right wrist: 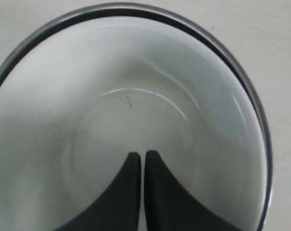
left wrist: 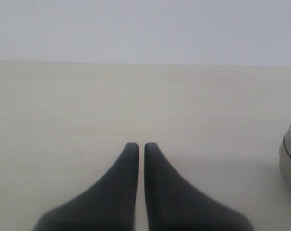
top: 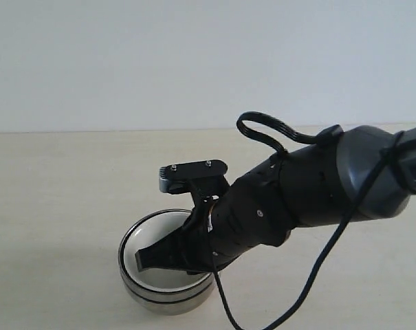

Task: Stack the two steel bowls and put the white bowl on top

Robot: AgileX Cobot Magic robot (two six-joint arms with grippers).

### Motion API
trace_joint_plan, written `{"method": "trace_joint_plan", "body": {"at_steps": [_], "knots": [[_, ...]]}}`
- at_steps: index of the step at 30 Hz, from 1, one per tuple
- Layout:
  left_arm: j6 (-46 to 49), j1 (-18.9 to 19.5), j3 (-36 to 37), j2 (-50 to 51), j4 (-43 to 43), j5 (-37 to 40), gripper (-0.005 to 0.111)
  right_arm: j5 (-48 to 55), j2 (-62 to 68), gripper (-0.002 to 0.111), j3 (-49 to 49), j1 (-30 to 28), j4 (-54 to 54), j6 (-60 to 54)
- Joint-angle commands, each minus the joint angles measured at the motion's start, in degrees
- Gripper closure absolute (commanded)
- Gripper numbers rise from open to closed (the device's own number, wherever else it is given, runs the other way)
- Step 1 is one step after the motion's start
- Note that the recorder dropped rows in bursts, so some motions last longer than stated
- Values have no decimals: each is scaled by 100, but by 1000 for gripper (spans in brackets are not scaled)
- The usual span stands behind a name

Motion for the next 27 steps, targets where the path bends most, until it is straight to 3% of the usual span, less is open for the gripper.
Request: {"method": "trace_joint_plan", "body": {"at_steps": [1, 5, 12, 23, 27], "knots": [[-48, 15, 21, -14, -36, 5, 103, 208, -1, 108, -265, 9, -8, -35], [-48, 15, 21, -14, -36, 5, 103, 570, -64, 108, -653, 9, -4, -35], [-48, 15, 21, -14, -36, 5, 103, -260, -750, 108, -401, 9, -4, 284], [-48, 15, 21, -14, -36, 5, 103, -1564, -3366, 108, 2015, 9, -46, 260], [-48, 15, 21, -14, -36, 5, 103, -1436, -4083, 108, 2529, 9, -46, 260]]}}
